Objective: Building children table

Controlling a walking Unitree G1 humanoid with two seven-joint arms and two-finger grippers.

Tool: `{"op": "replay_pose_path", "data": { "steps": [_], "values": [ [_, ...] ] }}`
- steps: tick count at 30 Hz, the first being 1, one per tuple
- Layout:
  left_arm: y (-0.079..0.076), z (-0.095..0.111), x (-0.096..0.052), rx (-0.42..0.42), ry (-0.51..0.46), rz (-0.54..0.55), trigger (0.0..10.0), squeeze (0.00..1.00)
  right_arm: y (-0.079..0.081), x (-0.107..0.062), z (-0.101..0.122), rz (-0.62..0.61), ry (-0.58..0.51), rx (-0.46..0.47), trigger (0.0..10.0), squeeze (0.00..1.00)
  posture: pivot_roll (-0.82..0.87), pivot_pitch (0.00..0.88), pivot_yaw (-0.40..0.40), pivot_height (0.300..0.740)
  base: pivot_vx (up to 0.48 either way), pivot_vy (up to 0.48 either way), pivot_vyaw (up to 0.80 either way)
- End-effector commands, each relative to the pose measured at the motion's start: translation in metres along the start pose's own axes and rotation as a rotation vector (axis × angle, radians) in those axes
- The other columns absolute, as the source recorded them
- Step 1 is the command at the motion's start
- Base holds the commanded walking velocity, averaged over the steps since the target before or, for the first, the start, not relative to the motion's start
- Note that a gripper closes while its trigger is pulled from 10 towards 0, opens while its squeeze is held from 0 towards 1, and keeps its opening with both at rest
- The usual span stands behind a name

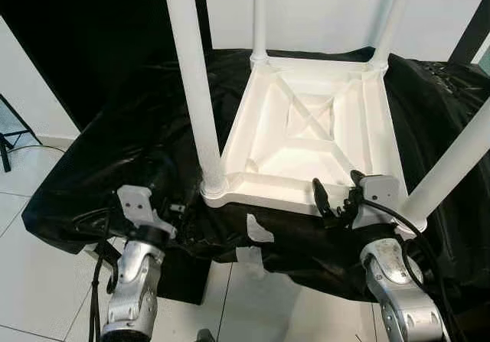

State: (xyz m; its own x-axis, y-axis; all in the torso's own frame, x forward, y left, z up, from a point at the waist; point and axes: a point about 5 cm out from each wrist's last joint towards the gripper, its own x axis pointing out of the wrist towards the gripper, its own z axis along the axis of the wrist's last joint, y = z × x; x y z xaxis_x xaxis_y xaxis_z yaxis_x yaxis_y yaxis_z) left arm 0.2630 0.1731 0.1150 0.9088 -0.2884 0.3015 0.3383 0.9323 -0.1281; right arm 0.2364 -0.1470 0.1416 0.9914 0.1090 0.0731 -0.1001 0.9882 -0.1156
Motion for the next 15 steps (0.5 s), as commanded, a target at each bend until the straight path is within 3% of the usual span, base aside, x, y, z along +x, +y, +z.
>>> {"op": "replay_pose_path", "data": {
  "steps": [1, 13, 15],
  "values": [
    [-0.01, 0.003, 0.001, 0.003, -0.009, -0.17, 10.0, 0.0, -0.001, 0.0, -0.002, -0.009, 0.008, -0.002, 10.0, 0.0, -0.07, 0.016, 0.026, 0.74, 0.0, 0.0, 0.0],
    [-0.022, 0.008, 0.011, 0.008, -0.029, -0.241, 10.0, 0.0, 0.001, 0.0, -0.004, -0.006, 0.021, -0.004, 10.0, 0.0, -0.06, 0.023, 0.028, 0.74, 0.0, 0.0, 0.0],
    [-0.028, 0.008, 0.015, 0.0, -0.032, -0.269, 10.0, 0.0, -0.002, -0.002, -0.01, -0.022, 0.073, -0.054, 10.0, 0.0, -0.07, 0.026, 0.032, 0.74, 0.0, 0.0, 0.0]
  ]
}}
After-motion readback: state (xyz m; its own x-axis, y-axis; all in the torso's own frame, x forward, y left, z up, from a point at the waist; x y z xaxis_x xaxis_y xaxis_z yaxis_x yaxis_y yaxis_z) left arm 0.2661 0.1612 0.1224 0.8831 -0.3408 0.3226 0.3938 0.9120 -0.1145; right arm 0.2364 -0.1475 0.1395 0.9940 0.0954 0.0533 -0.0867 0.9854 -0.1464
